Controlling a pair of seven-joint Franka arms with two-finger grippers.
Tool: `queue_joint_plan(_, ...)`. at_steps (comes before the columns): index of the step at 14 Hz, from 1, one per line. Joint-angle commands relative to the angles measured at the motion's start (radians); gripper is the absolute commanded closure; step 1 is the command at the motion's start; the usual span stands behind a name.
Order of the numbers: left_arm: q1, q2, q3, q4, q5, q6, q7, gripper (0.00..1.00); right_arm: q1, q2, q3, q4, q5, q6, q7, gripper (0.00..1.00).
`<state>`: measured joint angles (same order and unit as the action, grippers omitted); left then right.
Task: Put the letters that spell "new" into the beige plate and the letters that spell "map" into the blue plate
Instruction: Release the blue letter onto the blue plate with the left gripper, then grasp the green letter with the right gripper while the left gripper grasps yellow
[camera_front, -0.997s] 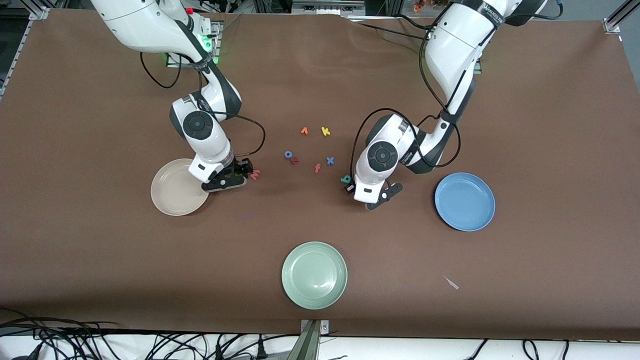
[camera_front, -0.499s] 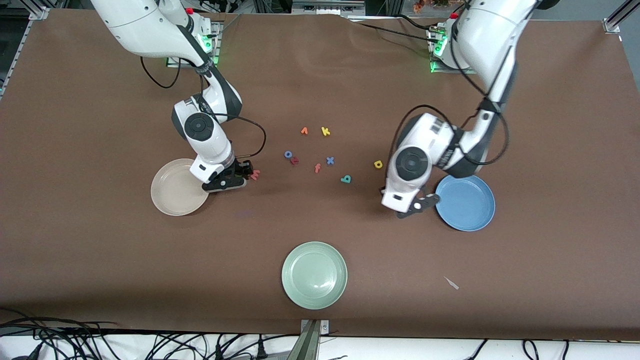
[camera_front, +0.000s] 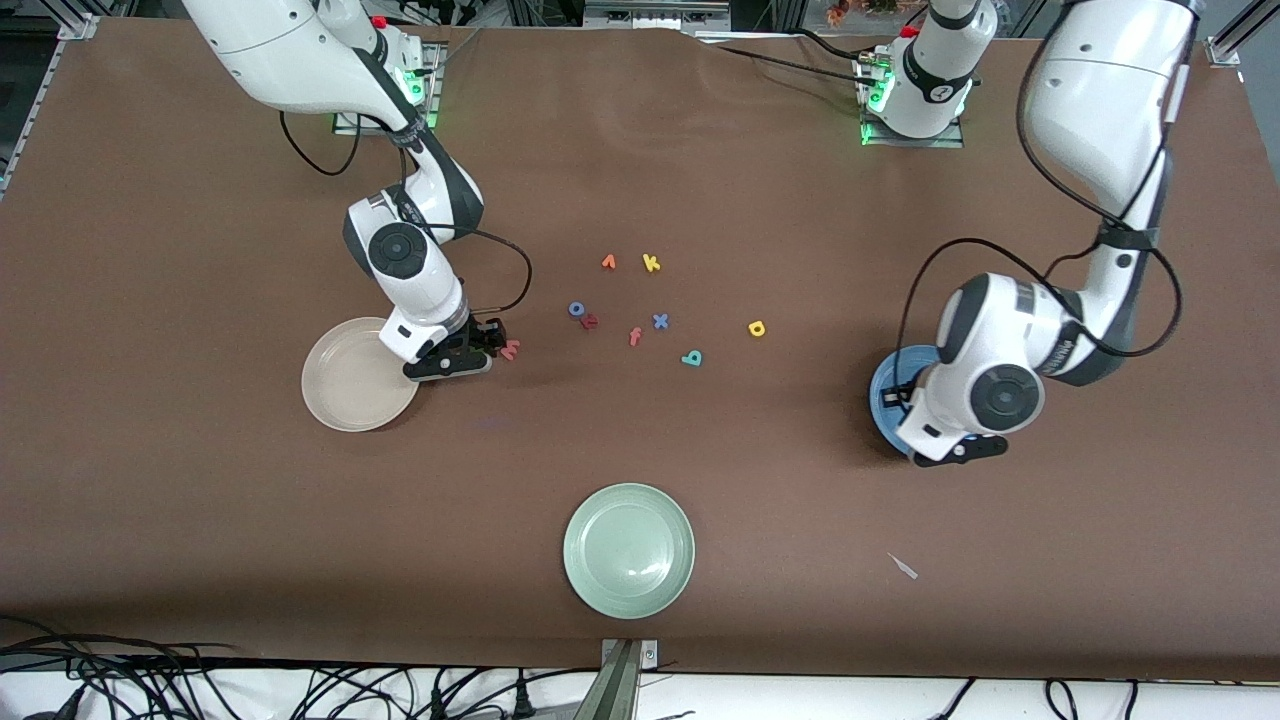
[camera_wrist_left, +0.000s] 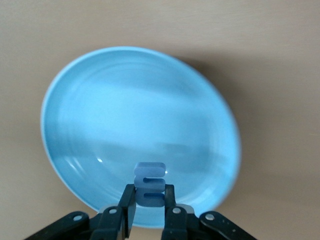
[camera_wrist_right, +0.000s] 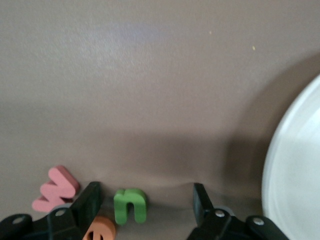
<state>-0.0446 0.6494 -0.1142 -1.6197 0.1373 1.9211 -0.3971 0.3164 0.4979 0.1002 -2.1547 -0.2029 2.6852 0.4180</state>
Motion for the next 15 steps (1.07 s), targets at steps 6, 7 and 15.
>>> queue_joint_plan(6, -0.011, -0.003, -0.076, 0.007, 0.005, -0.054, -0.035, 0.0, -0.002, -0.058, 0.003, -0.085, -0.021, 0.016, 0.021, 0.19)
queue_joint_plan(7, -0.011, -0.014, -0.109, 0.007, 0.005, -0.068, -0.099, 0.0, 0.0, -0.056, 0.003, -0.083, -0.021, 0.016, 0.021, 0.21)
queue_joint_plan(15, -0.023, 0.03, -0.317, -0.046, -0.108, 0.022, -0.451, 0.0, 0.003, -0.024, 0.004, -0.079, -0.021, 0.07, 0.021, 0.49)
